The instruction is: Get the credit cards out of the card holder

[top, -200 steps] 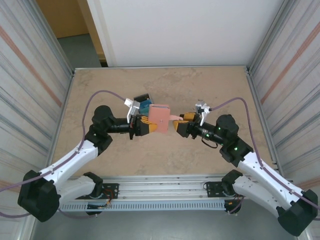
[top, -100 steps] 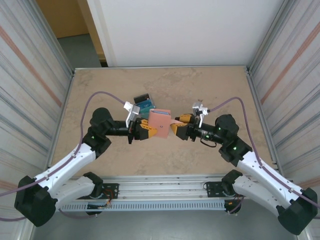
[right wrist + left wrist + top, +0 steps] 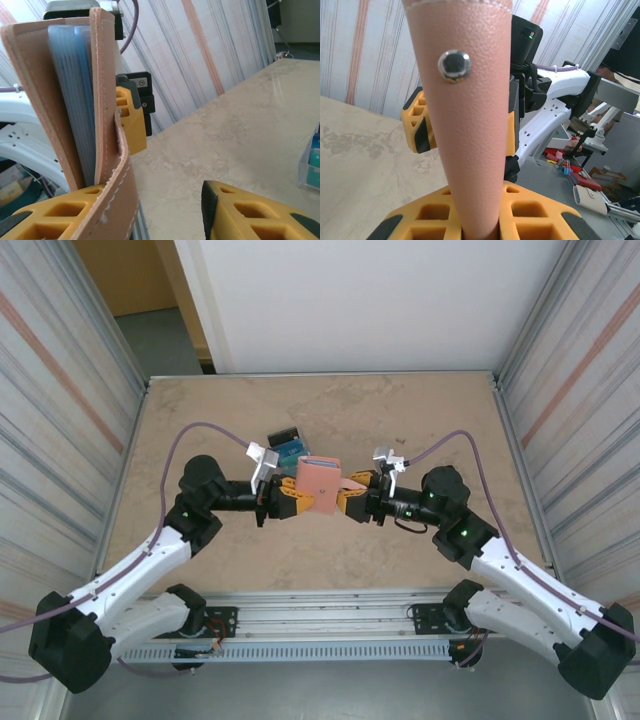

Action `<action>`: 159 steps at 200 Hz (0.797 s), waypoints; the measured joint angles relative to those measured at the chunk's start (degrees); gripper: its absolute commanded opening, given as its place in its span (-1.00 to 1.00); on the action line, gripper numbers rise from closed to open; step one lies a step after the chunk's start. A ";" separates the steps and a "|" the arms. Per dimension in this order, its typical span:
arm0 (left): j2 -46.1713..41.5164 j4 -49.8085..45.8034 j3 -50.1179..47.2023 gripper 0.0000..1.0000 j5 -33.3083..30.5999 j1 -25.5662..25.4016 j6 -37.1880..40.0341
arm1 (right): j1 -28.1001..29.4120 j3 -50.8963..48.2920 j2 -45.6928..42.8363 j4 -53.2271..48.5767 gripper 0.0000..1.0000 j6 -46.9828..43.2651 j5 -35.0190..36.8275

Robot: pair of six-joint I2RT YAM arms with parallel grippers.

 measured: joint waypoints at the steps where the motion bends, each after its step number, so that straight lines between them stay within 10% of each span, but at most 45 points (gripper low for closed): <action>1: 0.00 -0.02 0.00 -1.00 0.02 0.00 0.00 | 0.00 0.00 0.00 0.00 -0.08 0.00 0.00; 159: 0.46 1.49 0.00 -1.00 -0.04 -0.81 -0.35 | 1.09 0.11 -2.40 -2.29 0.11 -1.49 2.67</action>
